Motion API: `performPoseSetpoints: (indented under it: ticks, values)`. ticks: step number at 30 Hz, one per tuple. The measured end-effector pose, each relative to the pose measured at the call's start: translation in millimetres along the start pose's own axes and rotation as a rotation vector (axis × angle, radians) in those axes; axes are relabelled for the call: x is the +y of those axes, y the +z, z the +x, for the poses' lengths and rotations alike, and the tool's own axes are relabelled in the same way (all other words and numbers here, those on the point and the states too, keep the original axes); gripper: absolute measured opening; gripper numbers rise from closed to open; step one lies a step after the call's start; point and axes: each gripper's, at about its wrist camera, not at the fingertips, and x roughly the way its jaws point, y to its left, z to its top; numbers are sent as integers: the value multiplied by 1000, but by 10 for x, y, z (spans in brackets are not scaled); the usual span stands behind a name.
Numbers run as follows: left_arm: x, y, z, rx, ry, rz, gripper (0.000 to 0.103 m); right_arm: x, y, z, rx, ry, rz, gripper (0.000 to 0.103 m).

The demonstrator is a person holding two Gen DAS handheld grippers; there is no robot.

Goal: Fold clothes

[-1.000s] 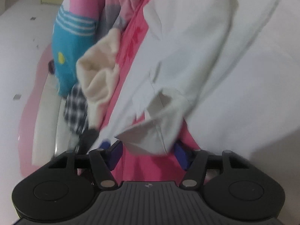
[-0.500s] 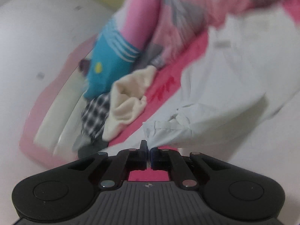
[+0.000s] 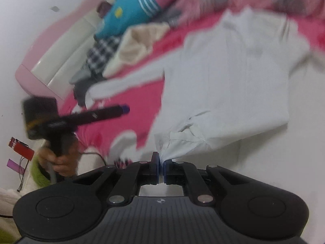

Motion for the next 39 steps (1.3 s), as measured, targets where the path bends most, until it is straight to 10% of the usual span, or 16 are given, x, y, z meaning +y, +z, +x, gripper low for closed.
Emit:
performPoseSetpoints:
  ticks: [16, 25, 33, 39]
  values:
    - [-269, -238, 854, 243, 103, 245, 63, -151, -512, 312, -94, 39, 63, 6]
    - [-546, -190, 995, 267, 107, 247, 4, -313, -614, 105, -204, 18, 99, 5]
    - [-1090, 517, 553, -45, -226, 29, 2, 304, 15, -1297, -382, -359, -267, 4]
    - [-614, 35, 99, -95, -4, -51, 2, 681, -108, -777, -207, -334, -382, 14]
